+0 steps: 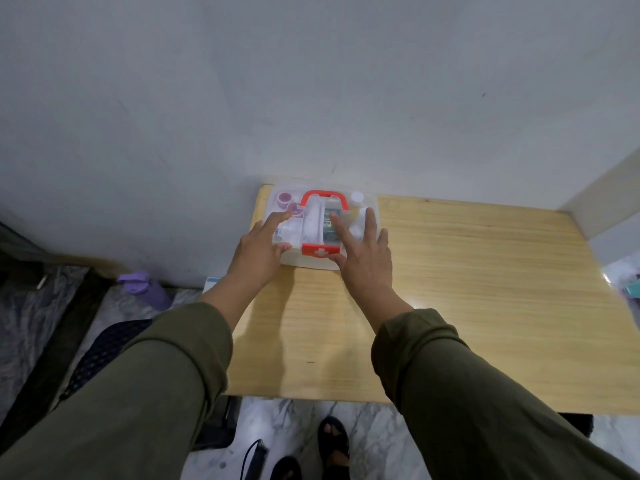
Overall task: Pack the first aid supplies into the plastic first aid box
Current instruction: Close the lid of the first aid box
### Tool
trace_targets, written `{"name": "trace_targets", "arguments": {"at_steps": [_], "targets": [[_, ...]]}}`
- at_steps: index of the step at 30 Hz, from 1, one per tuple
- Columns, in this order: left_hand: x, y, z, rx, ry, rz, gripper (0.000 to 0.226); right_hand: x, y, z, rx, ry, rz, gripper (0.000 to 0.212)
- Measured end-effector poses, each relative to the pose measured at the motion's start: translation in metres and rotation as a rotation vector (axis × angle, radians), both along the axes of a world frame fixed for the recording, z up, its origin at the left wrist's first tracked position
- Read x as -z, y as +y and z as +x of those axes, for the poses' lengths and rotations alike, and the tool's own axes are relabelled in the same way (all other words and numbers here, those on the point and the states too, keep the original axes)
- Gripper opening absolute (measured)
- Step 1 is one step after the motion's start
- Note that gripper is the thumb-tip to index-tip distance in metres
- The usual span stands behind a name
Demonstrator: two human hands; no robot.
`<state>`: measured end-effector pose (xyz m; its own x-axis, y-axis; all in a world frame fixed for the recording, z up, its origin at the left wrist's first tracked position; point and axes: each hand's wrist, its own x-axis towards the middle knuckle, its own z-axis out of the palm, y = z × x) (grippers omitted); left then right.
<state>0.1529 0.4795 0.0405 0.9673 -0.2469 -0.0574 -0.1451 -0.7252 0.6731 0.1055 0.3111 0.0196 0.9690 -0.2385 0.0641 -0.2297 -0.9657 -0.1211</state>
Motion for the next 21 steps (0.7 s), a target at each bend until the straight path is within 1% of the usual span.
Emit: {"name": "trace_targets", "arguments": {"at_steps": [4, 14, 21], "targets": [[-0.004, -0.015, 0.014, -0.025, 0.020, -0.003, 0.052, 0.000, -0.015, 0.021, -0.022, 0.003, 0.000, 0.078], [-0.011, -0.044, 0.061, -0.088, 0.064, -0.015, 0.051, -0.006, -0.045, 0.075, -0.069, 0.024, 0.063, 0.073], [-0.010, -0.043, 0.073, -0.098, 0.074, -0.016, 0.054, -0.008, -0.052, 0.082, -0.110, 0.045, 0.103, 0.074]]}}
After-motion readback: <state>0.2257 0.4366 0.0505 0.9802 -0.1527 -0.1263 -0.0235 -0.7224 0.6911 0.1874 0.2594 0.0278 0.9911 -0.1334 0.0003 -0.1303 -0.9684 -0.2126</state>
